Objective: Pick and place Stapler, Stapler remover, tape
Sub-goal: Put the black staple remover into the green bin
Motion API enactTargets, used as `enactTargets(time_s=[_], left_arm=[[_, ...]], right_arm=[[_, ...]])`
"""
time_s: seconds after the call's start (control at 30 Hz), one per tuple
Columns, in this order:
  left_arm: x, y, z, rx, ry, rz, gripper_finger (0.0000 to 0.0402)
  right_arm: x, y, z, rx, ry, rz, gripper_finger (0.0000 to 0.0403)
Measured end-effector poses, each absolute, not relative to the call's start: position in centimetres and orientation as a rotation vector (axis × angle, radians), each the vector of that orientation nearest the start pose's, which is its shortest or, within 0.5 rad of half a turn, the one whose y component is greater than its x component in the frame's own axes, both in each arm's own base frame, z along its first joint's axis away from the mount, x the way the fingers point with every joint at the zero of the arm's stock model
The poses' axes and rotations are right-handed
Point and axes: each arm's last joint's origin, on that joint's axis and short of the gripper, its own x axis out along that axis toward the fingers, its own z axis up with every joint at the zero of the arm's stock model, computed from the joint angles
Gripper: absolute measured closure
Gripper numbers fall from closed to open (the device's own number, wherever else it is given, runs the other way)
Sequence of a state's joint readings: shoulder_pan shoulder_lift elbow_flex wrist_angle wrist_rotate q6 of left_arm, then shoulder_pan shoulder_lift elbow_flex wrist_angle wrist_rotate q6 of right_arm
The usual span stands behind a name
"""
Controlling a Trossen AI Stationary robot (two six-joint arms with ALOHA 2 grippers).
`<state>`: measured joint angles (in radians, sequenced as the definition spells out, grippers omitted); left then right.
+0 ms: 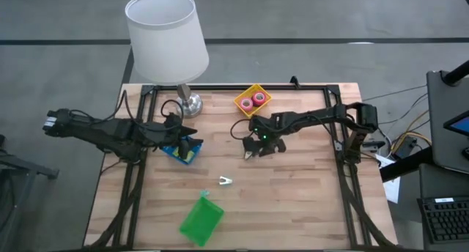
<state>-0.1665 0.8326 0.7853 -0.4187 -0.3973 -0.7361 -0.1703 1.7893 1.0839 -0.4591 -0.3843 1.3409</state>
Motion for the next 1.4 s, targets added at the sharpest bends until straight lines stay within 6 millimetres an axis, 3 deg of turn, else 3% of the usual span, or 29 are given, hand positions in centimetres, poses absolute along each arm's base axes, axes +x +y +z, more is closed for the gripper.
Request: enactTargets(time_s=[0.33, 0.83, 1.4], left_arm=[[17.4, -1.8, 30.5, -0.592, 0.341, 0.373, 0.0108], [17.4, -1.8, 30.5, -0.591, 0.346, 0.365, 0.0108], [17.4, -1.8, 30.5, -0.594, 0.347, 0.367, 0.0108]], right_arm=[[33.5, -4.9, 15.1, 1.547, 1.045, -0.622, 0.0252], [33.0, -4.8, 14.0, 1.569, 1.016, -0.626, 0.029], [32.7, -4.8, 13.7, 1.53, 1.035, -0.606, 0.0361]])
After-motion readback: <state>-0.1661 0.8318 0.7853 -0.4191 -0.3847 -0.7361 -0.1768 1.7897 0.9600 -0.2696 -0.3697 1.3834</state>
